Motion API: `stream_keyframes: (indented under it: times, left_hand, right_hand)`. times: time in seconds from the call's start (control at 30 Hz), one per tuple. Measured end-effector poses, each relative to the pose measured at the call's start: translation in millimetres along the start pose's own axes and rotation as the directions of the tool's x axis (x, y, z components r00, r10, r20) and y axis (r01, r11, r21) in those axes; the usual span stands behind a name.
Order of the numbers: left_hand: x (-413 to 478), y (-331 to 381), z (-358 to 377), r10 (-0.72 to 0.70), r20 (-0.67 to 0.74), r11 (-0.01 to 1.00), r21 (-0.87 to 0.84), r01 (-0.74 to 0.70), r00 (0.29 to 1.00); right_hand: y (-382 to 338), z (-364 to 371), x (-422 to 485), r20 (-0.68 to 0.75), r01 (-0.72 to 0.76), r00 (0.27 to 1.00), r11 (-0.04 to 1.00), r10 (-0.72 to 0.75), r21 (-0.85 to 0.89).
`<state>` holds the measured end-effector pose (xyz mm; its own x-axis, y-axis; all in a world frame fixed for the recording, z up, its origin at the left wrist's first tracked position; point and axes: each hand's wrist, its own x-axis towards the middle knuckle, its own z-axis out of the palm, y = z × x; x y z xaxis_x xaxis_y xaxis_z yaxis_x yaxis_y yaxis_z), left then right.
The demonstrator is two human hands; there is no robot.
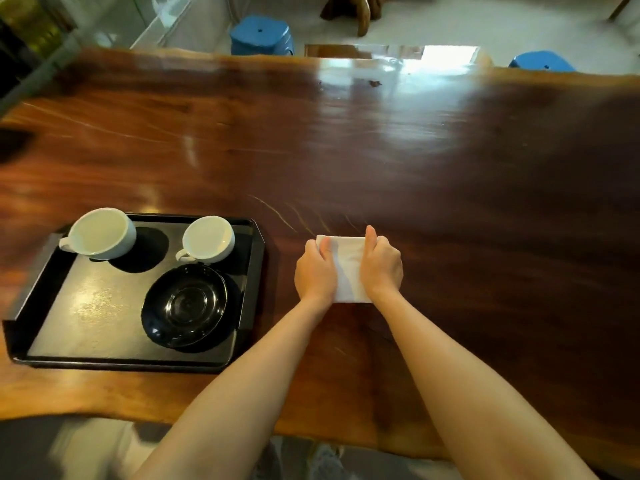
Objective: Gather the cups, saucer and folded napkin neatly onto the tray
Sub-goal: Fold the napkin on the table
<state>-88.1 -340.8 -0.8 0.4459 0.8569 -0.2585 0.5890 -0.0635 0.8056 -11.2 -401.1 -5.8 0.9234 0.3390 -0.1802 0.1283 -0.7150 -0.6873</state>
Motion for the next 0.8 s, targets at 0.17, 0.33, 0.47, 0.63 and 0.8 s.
stream_keyframes:
  times: [0.17, 0.33, 0.47, 0.63, 0.8]
  left_hand:
    - [11.0, -2.5, -47.0, 0.001, -0.067, 0.999, -0.034, -0.003, 0.998]
    - [32.7, -28.4, -123.2, -0.028, -0.121, 0.988, -0.152, 0.01, 0.992]
    - [49.9, -69.1, -204.1, -0.004, -0.157, 0.989, -0.144, -0.019, 0.988]
    - [74.4, -139.6, -294.7, -0.023, -0.167, 0.988, -0.154, -0.003, 0.986]
    - [84.8, -193.9, -354.3, 0.023, -0.158, 0.995, -0.09, -0.037, 0.987]
  right_hand:
    - [-48.3, 11.8, -14.1, 0.048, 0.049, 0.998, 0.999, -0.048, -0.013]
    - [-115.1, 57.9, -44.6, 0.057, 0.206, 0.978, 0.977, -0.203, -0.057]
    - [-172.2, 115.2, -85.2, 0.061, 0.314, 0.949, 0.943, -0.309, -0.112]
    - [-222.2, 202.5, -139.1, 0.141, 0.388, 0.919, 0.908, -0.368, -0.16]
    - [-244.7, 261.8, -180.1, 0.246, 0.266, 0.94, 0.959, -0.236, -0.096]
